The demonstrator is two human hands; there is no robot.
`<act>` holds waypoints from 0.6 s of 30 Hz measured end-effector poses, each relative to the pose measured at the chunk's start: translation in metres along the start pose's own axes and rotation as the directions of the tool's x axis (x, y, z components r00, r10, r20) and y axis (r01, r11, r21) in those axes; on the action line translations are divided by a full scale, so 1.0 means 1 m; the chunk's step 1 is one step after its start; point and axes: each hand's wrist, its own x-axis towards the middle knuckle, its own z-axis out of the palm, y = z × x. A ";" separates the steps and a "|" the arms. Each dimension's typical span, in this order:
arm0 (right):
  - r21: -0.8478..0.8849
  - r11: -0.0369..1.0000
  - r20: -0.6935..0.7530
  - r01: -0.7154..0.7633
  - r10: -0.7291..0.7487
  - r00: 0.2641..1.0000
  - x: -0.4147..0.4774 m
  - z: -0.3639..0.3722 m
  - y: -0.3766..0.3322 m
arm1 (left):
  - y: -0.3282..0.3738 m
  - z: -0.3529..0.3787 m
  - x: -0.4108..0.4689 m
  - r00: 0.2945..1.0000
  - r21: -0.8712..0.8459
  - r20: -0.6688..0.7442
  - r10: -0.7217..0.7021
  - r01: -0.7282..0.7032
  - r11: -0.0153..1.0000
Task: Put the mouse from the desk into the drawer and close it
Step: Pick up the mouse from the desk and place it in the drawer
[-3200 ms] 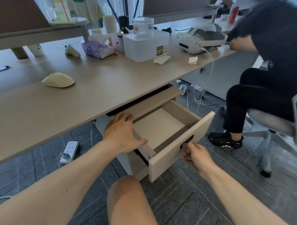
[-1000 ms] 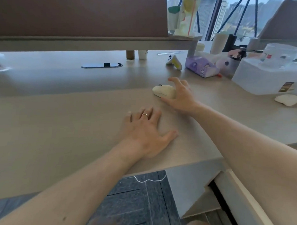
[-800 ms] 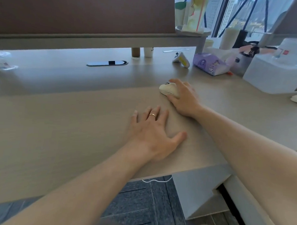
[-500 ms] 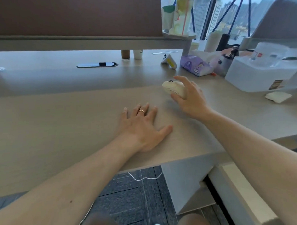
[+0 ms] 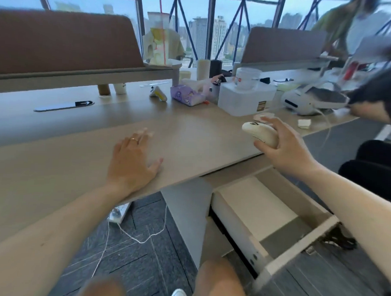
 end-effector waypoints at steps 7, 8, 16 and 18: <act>-0.066 0.988 0.016 -0.137 0.138 0.990 -0.059 -0.035 0.055 | 0.123 0.022 -0.024 0.913 -0.238 0.023 0.408 -0.391 0.889; -0.078 0.986 0.022 -0.145 0.147 0.989 -0.066 -0.037 0.061 | 0.137 0.028 -0.028 0.890 -0.252 0.028 0.454 -0.434 0.865; -0.123 0.971 0.065 -0.207 0.216 0.974 -0.094 -0.030 0.096 | 0.181 0.094 -0.044 0.833 -0.270 0.393 0.389 -0.300 0.915; -0.137 0.968 0.072 -0.211 0.222 0.972 -0.096 -0.023 0.100 | 0.182 0.105 -0.042 0.805 -0.229 0.496 0.327 -0.242 0.943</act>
